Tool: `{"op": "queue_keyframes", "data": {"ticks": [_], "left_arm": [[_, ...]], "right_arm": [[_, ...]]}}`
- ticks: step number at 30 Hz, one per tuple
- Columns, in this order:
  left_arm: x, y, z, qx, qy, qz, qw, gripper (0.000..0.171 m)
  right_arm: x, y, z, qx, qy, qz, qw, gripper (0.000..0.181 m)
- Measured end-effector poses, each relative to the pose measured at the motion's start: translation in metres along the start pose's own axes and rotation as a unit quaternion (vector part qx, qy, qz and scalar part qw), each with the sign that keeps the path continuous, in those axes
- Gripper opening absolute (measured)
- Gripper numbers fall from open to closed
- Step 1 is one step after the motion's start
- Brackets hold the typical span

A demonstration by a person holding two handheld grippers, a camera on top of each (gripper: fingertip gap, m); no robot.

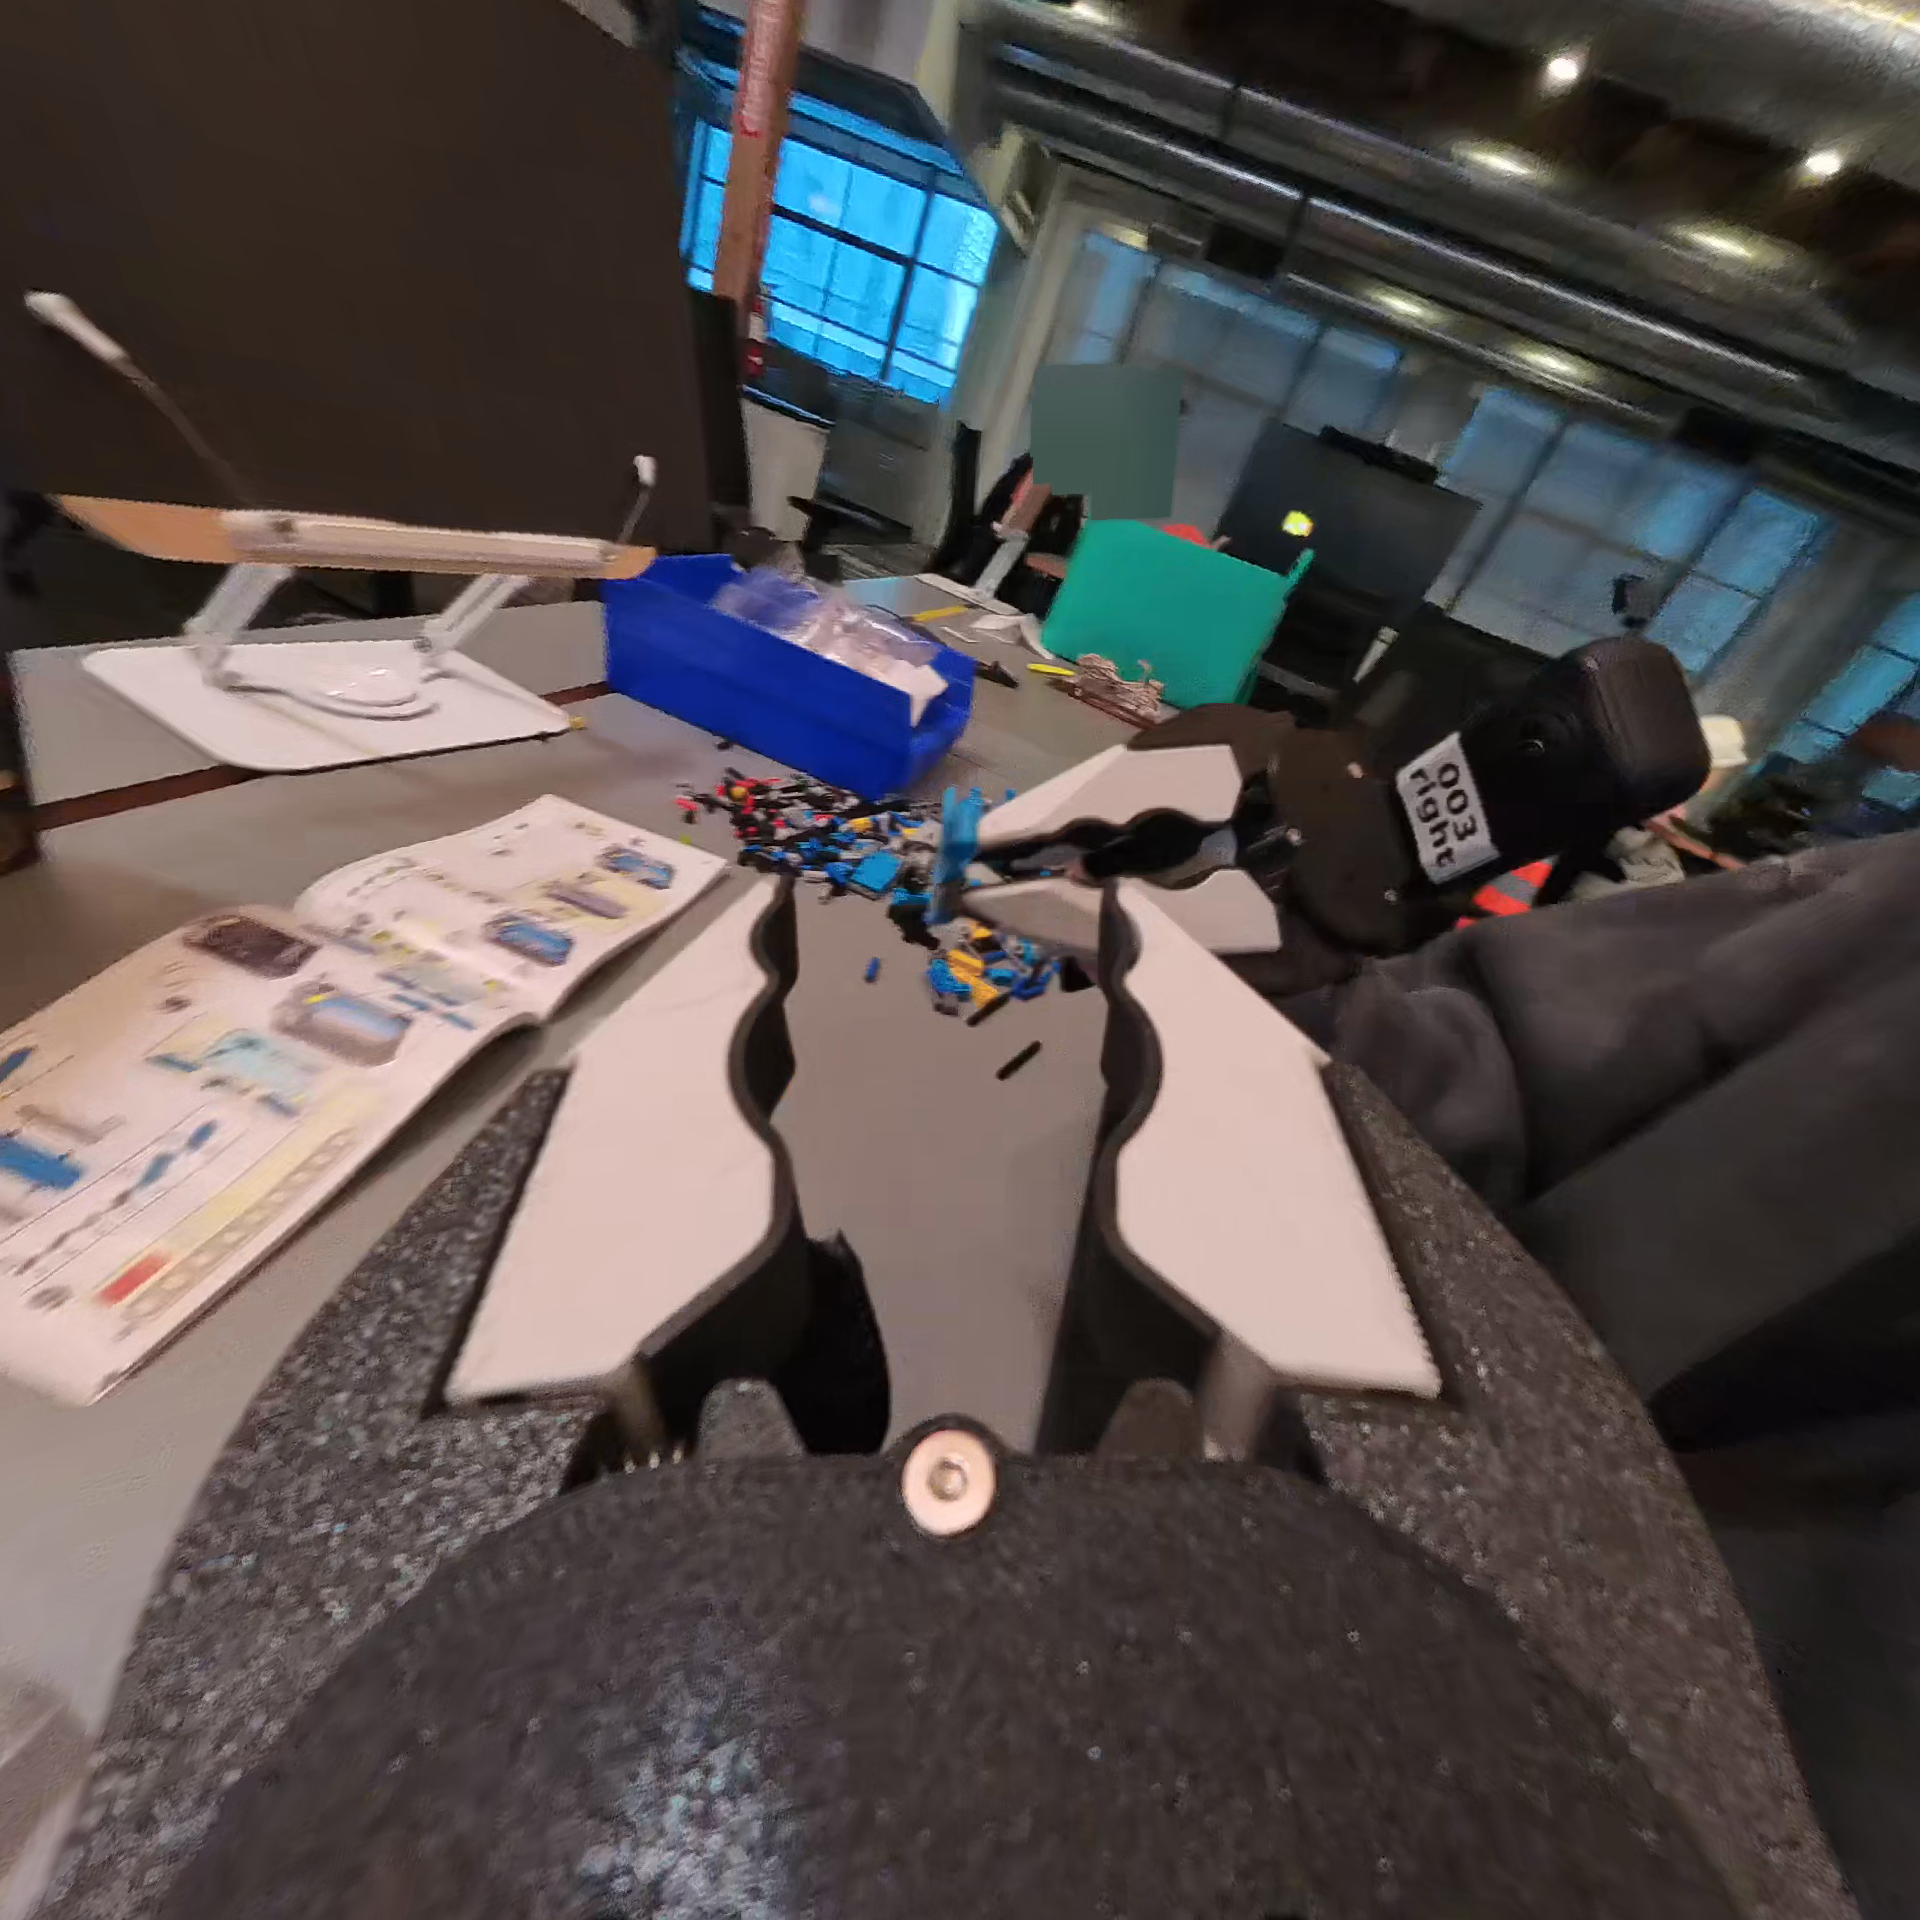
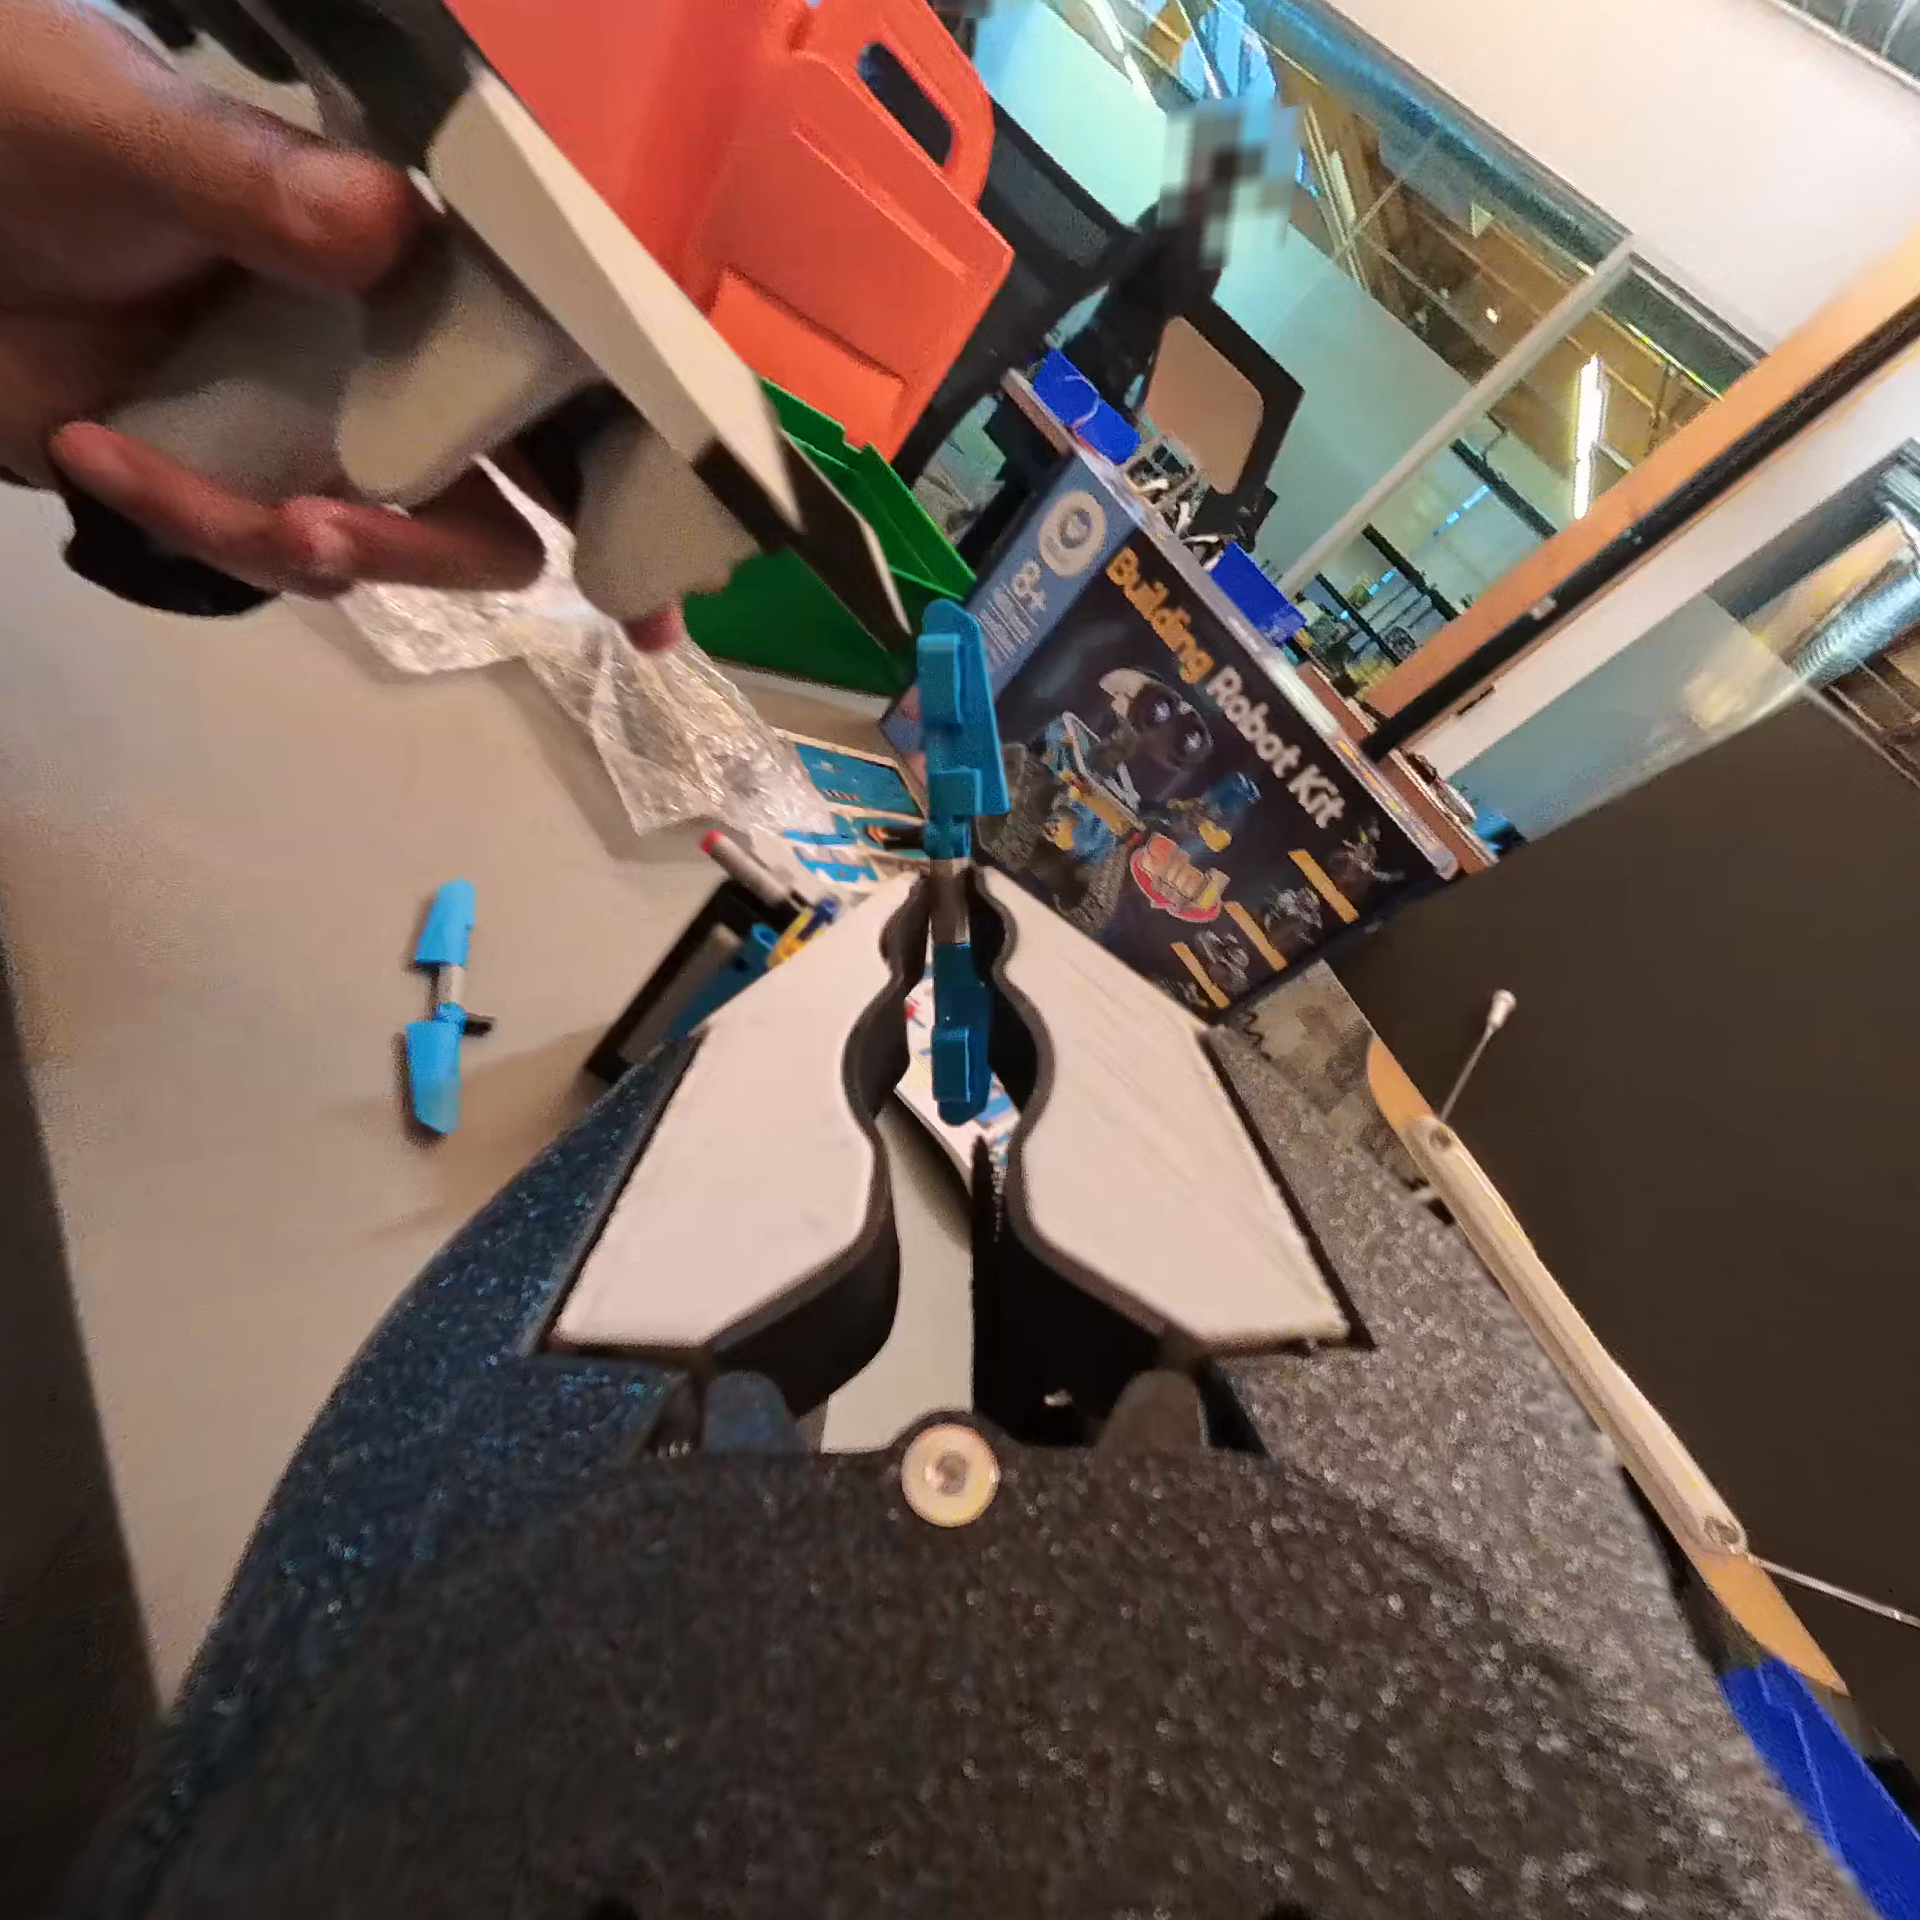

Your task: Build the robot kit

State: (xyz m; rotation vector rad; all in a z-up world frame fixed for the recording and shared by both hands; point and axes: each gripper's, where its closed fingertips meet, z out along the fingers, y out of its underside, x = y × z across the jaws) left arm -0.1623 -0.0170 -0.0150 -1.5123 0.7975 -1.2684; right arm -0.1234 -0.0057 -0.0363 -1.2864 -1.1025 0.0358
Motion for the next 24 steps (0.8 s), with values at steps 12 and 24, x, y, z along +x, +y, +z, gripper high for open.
{"op": "queue_keyframes", "data": {"ticks": [12, 24], "left_arm": [[0.023, 0.026, -0.004, -0.048, 0.103, 0.041, 0.993, 0.006], [0.042, 0.053, -0.008, -0.104, 0.159, 0.081, 0.978, 0.005]], "right_arm": [[-0.058, -0.021, -0.006, 0.009, -0.227, 0.138, 0.964, 0.019], [-0.075, -0.019, -0.021, -0.011, -0.403, 0.323, 0.856, 0.011]]}}
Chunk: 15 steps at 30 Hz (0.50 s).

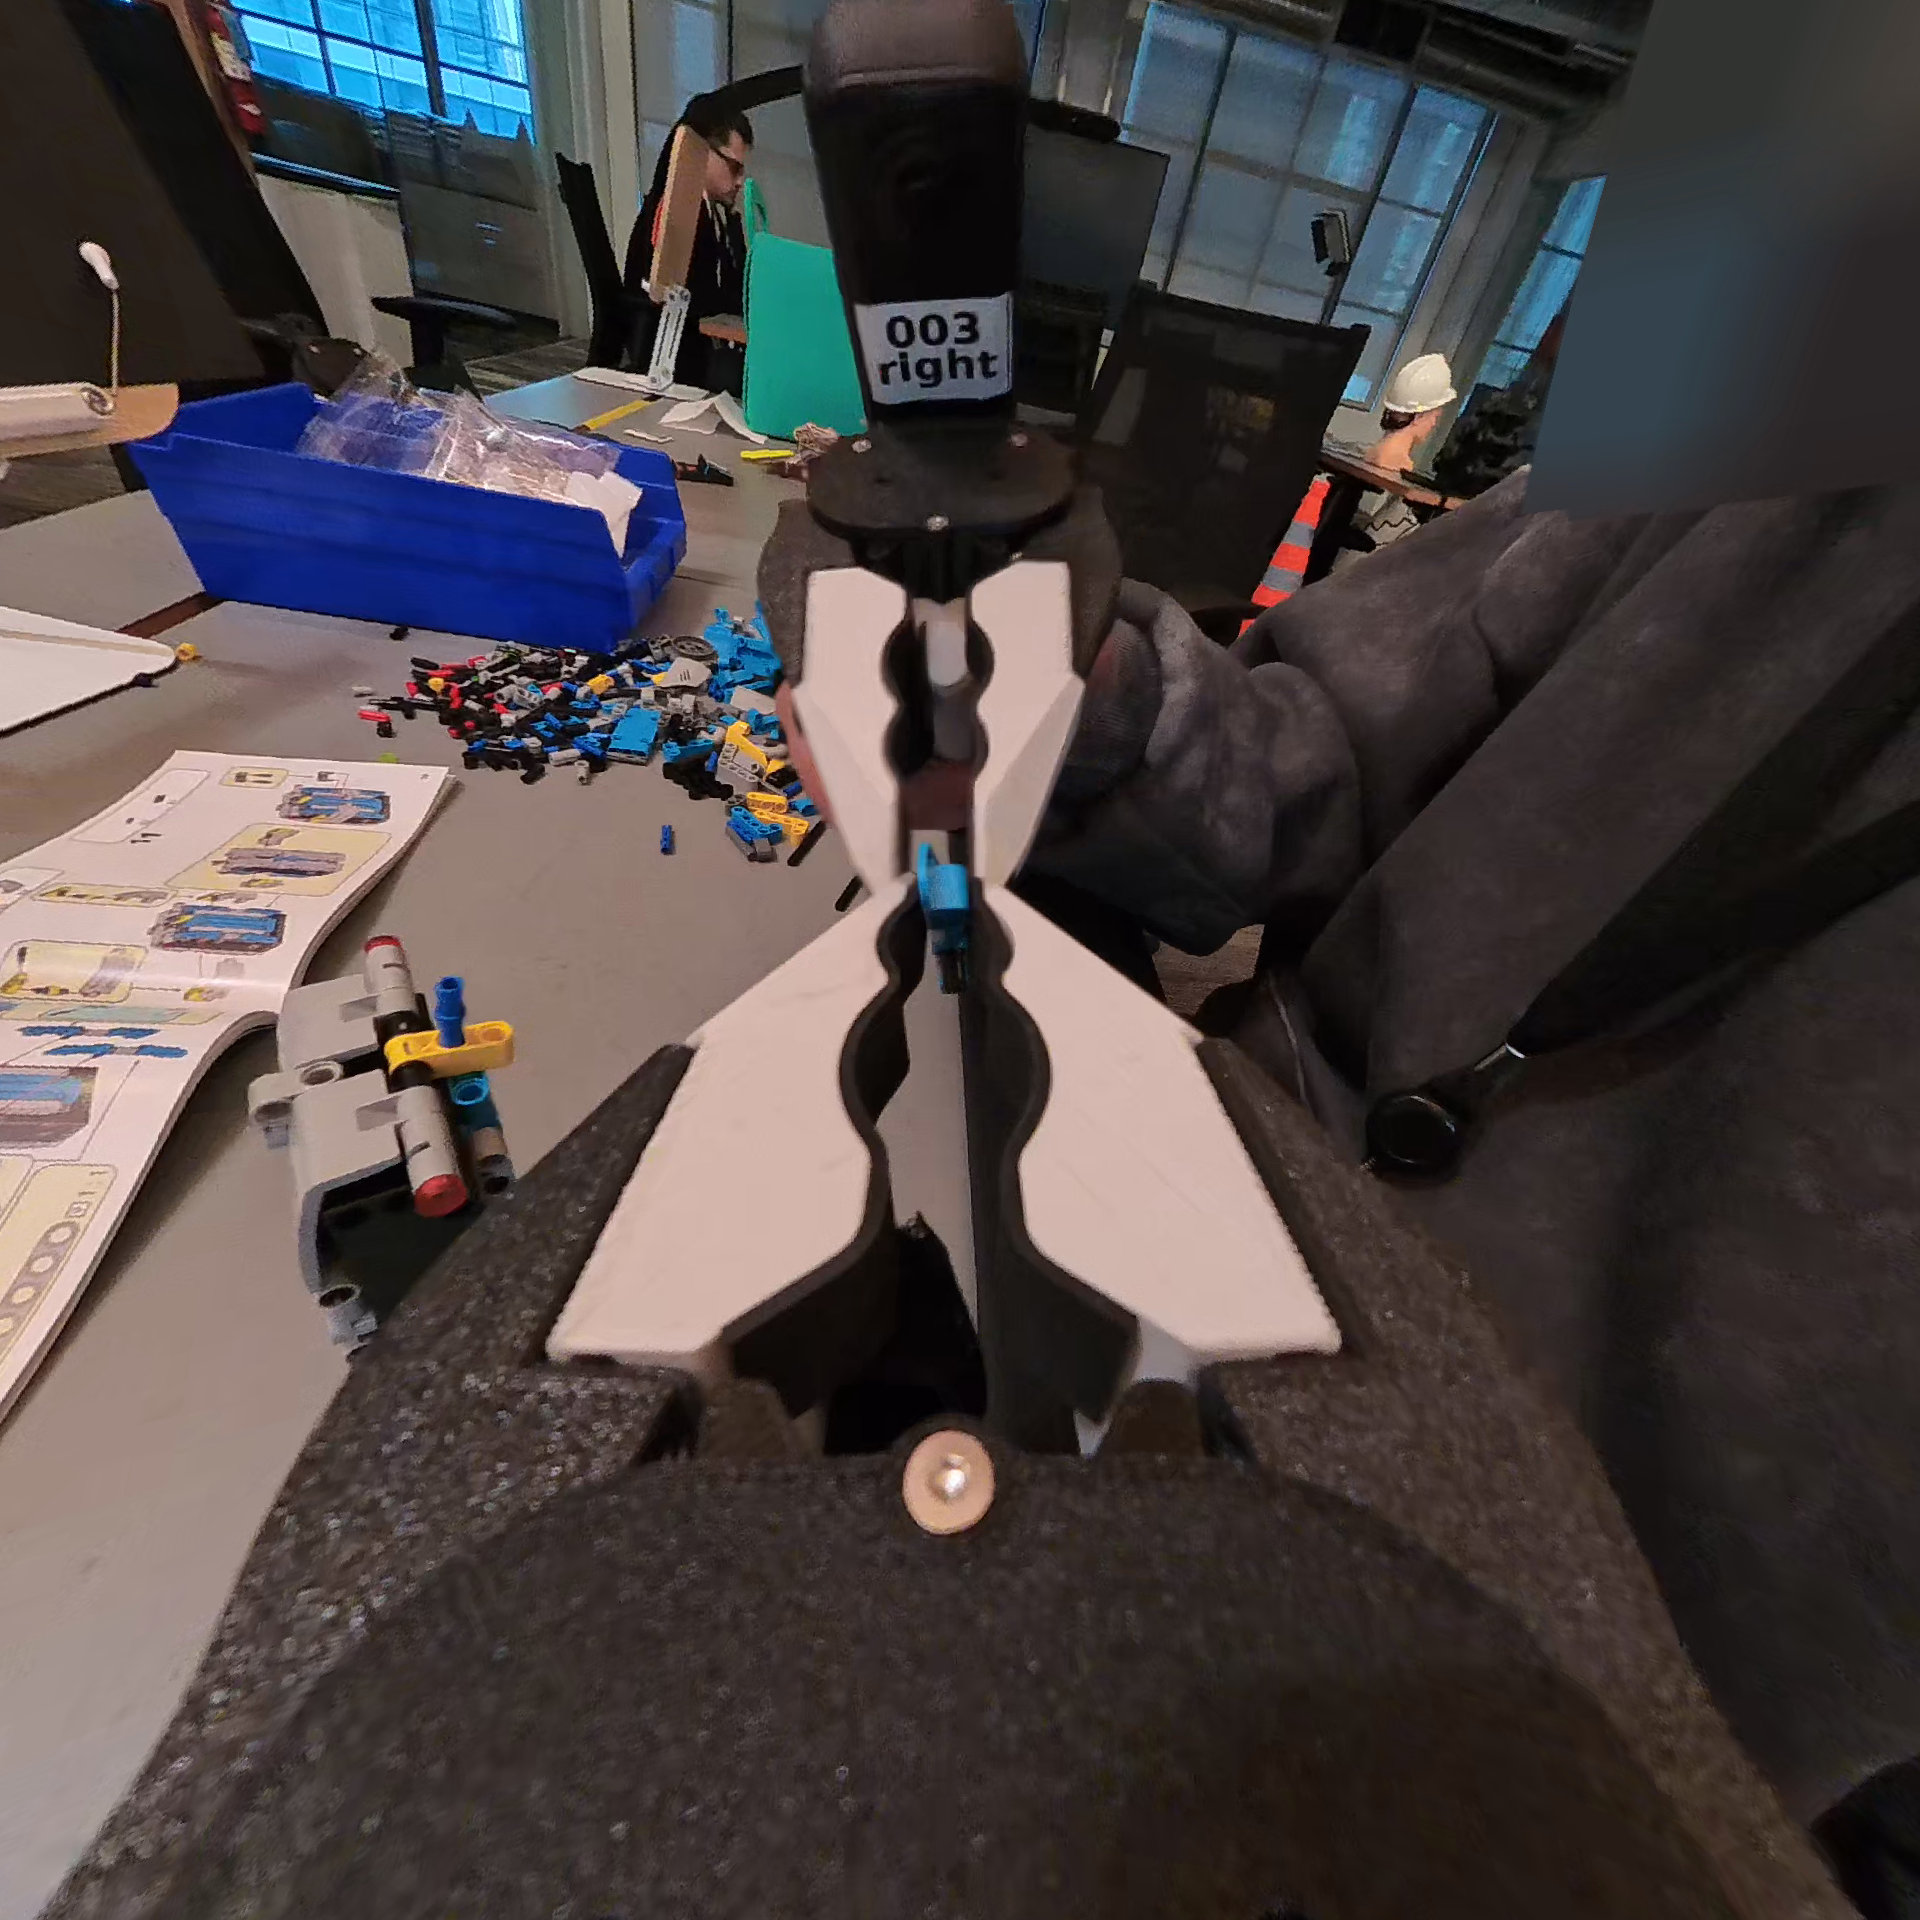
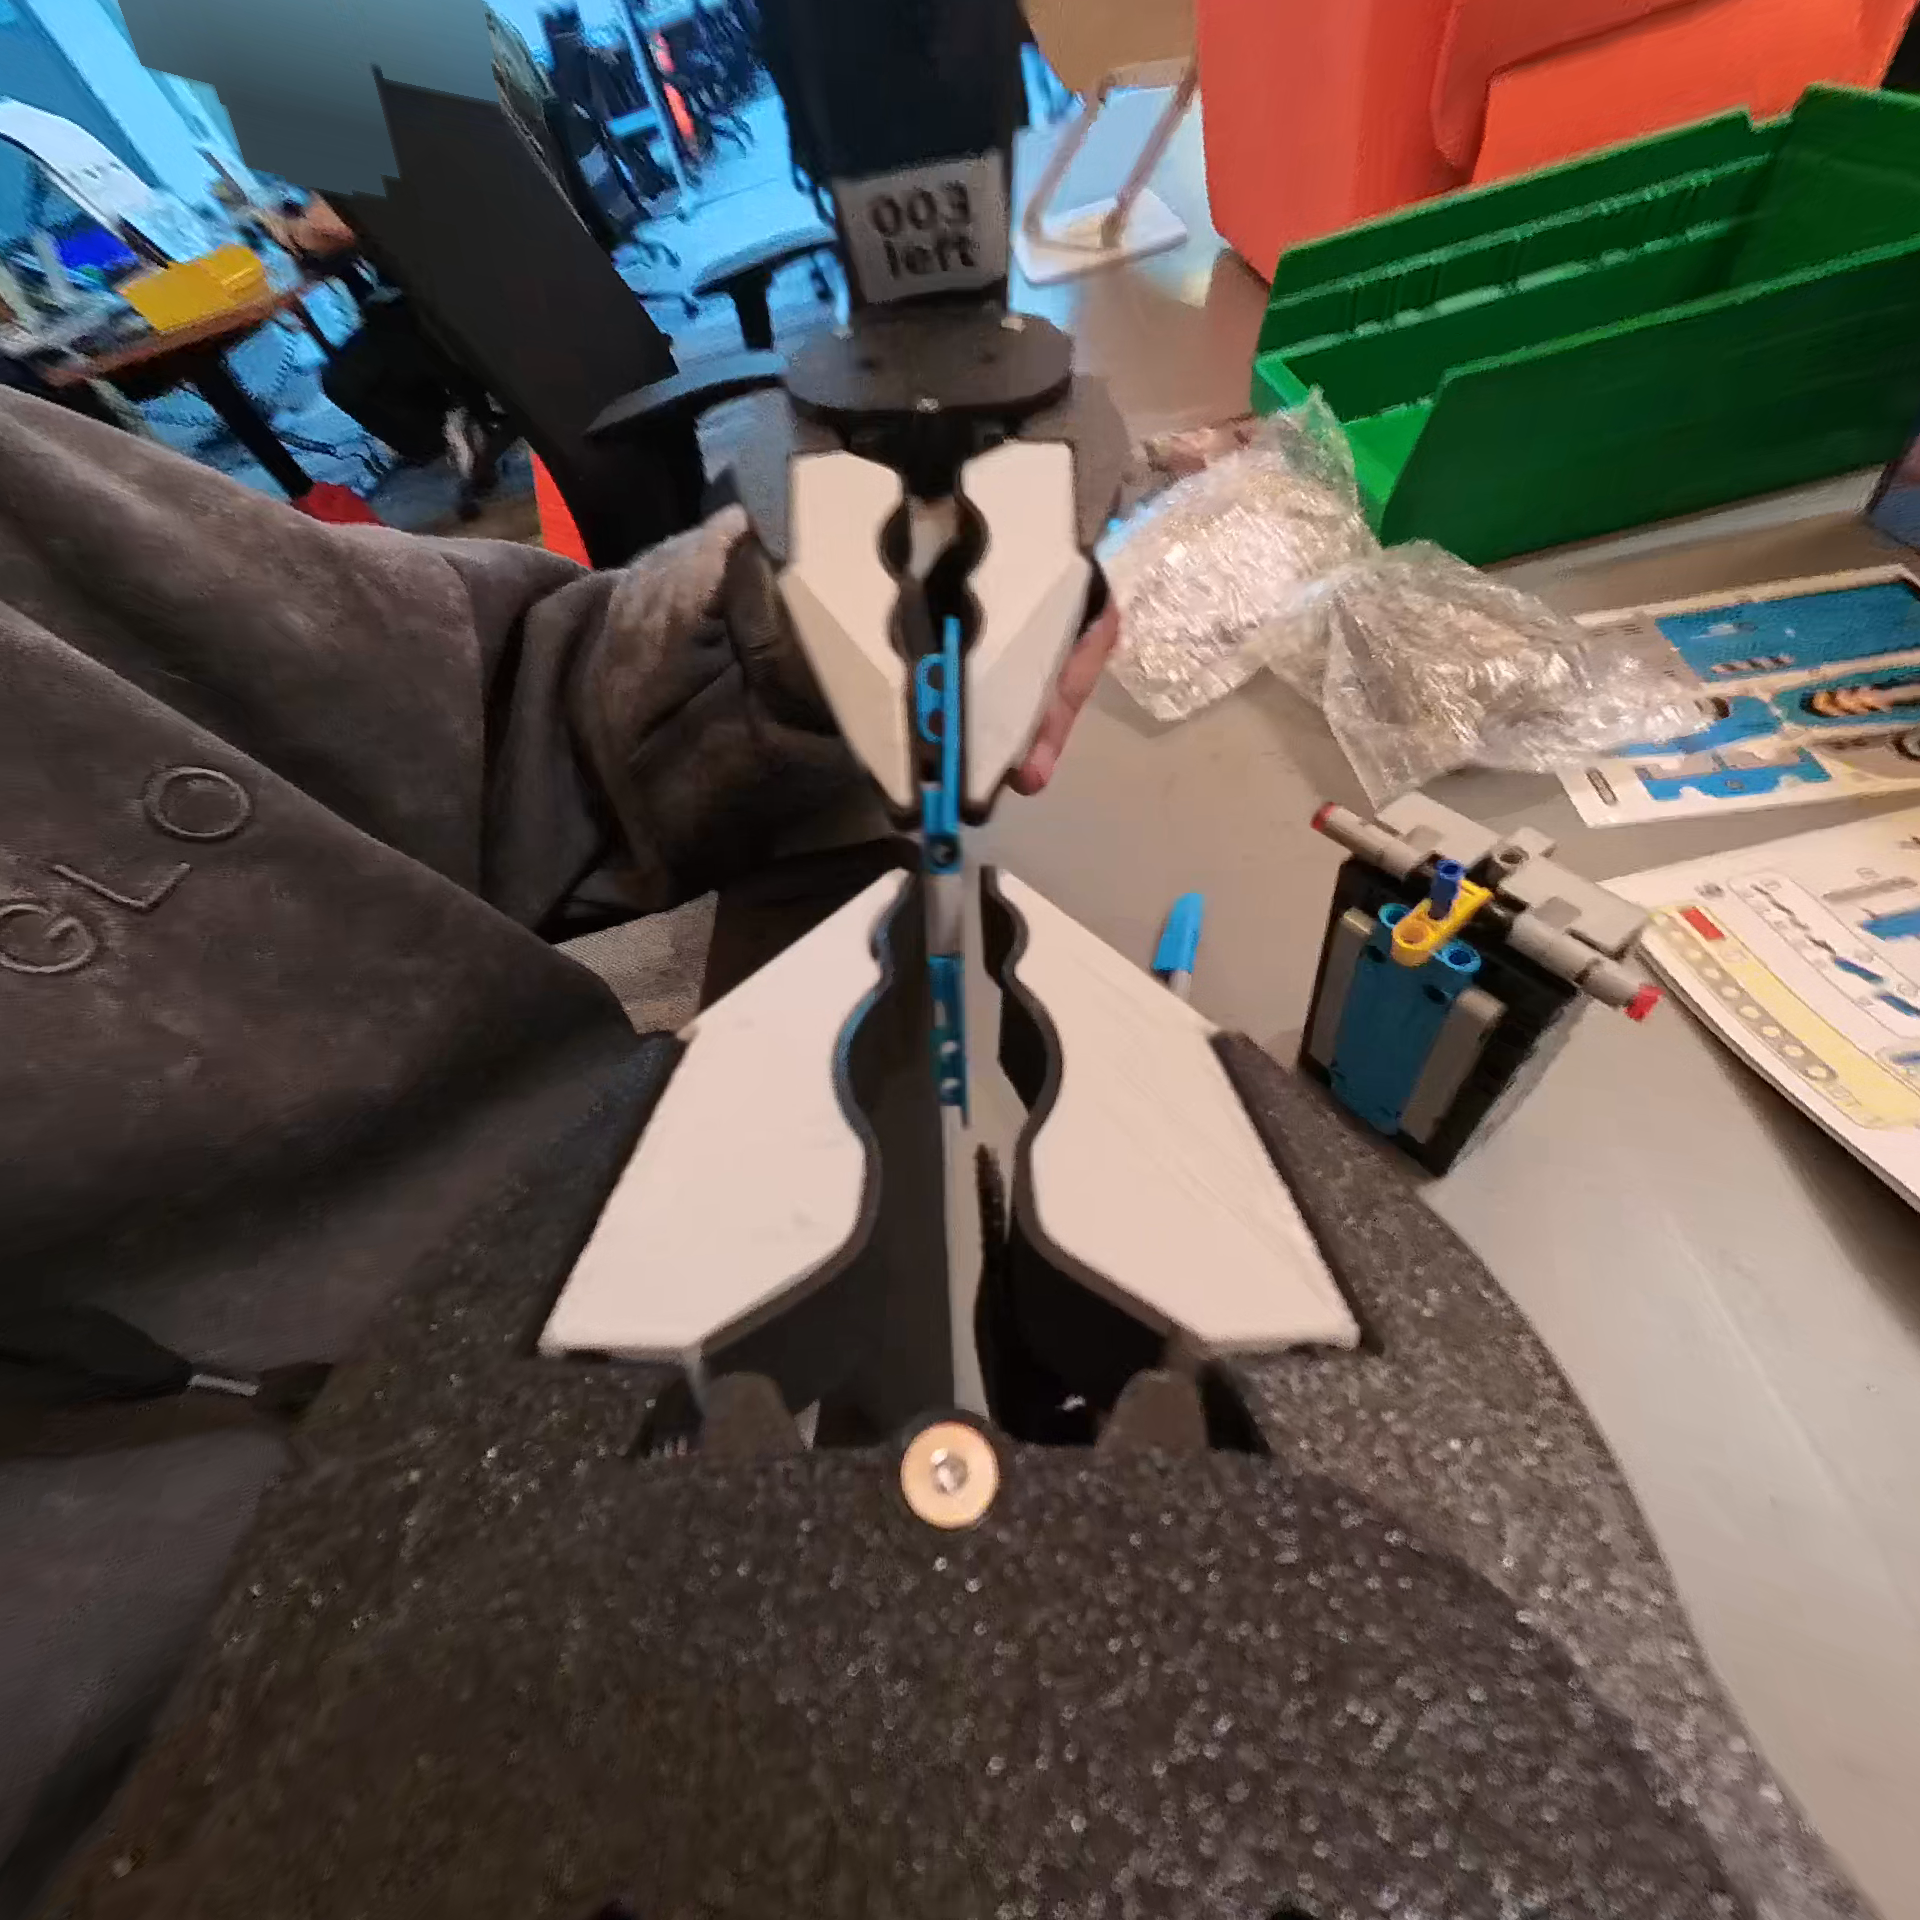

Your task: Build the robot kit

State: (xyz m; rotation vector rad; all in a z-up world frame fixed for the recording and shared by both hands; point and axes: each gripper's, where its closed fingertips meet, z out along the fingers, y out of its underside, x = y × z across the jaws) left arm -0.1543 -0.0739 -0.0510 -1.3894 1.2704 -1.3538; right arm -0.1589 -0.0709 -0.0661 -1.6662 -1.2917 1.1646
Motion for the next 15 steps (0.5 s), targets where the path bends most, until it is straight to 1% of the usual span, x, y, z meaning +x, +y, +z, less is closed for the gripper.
{"op": "queue_keyframes", "data": {"ticks": [1, 2, 5, 6, 9, 12, 13, 14, 15], "left_arm": [[-0.001, 0.001, 0.001, -0.002, -0.003, 0.001, 1.000, 0.005], [0.000, 0.003, 0.003, -0.008, -0.001, 0.003, 1.000, 0.005], [0.002, 0.005, 0.006, -0.010, 0.008, 0.002, 1.000, 0.005], [0.003, 0.007, 0.008, -0.015, 0.010, 0.002, 1.000, 0.006], [0.003, 0.011, 0.010, -0.026, 0.006, 0.009, 1.000, 0.005], [0.000, 0.009, 0.010, -0.017, -0.008, 0.006, 1.000, 0.006], [-0.007, 0.003, 0.007, 0.002, -0.027, 0.007, 1.000, 0.015], [-0.015, -0.004, 0.001, 0.026, -0.050, 0.003, 0.998, 0.036], [-0.029, -0.009, -0.009, 0.046, -0.080, -0.009, 0.996, 0.045]], "right_arm": [[0.004, 0.004, 0.001, -0.011, 0.010, -0.001, 1.000, 0.016], [0.004, 0.005, 0.001, -0.012, 0.009, -0.001, 1.000, 0.016], [-0.004, 0.005, 0.003, -0.008, -0.018, 0.009, 1.000, 0.012], [-0.005, 0.006, 0.004, -0.010, -0.020, 0.007, 1.000, 0.007], [-0.005, 0.011, 0.004, -0.021, -0.026, 0.010, 0.999, 0.007], [-0.002, 0.009, 0.002, -0.019, -0.017, 0.002, 1.000, 0.007], [0.002, 0.008, 0.000, -0.015, -0.009, 0.002, 1.000, 0.007], [0.009, 0.009, -0.003, -0.015, 0.003, 0.004, 1.000, 0.007], [0.021, 0.010, -0.009, -0.013, 0.028, 0.007, 1.000, 0.007]]}}
